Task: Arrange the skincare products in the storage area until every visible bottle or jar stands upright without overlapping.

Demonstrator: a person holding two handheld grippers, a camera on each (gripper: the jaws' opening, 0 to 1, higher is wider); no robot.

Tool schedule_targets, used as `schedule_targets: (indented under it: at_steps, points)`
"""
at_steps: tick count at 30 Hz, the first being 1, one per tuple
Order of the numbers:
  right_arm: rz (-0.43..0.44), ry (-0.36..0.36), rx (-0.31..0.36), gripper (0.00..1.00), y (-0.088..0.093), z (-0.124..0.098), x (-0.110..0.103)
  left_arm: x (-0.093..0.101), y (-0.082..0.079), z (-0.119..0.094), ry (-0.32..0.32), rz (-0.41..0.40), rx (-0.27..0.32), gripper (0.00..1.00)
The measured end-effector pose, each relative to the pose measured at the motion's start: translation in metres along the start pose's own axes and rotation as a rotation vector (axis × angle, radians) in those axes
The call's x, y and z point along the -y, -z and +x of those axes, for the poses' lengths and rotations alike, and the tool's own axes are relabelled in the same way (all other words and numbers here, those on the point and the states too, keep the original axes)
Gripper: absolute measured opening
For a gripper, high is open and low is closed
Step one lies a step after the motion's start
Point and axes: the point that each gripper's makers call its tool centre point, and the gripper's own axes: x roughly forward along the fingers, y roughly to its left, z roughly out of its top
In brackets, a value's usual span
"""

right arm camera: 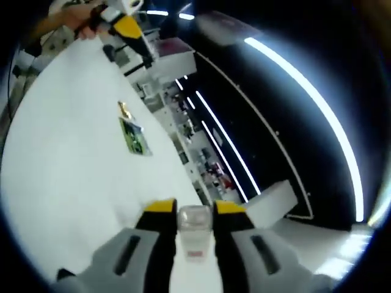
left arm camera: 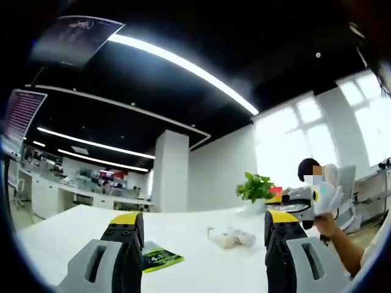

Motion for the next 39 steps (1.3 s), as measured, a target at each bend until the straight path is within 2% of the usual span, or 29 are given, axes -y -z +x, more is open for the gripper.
schedule_targets:
  at_steps: [6,15,22,24,32,39]
  points:
    - [0.166,-0.036,0.118,0.21,-0.013,-0.004,0.002,0.000,0.002,0.001,0.001,0.003,-0.008,0.83]
    - [0.361,-0.093,0.237,0.21,-0.025,-0.010,0.004,0.003,0.003,0.001,0.011,-0.005,-0.010,0.82]
    - [0.452,-0.135,0.286,0.21,-0.034,-0.014,0.003,0.001,0.009,0.003,0.002,0.027,-0.028,0.81]
    - [0.513,-0.165,0.332,0.21,-0.040,-0.016,0.003,0.001,0.009,0.004,0.003,0.032,-0.031,0.81]
    - [0.664,-0.260,0.403,0.21,-0.045,-0.018,-0.002,0.002,0.009,0.004,0.008,0.033,-0.032,0.81]
    - [0.722,-0.314,0.418,0.21,-0.050,-0.019,-0.008,0.003,0.009,0.004,0.010,0.036,-0.035,0.81]
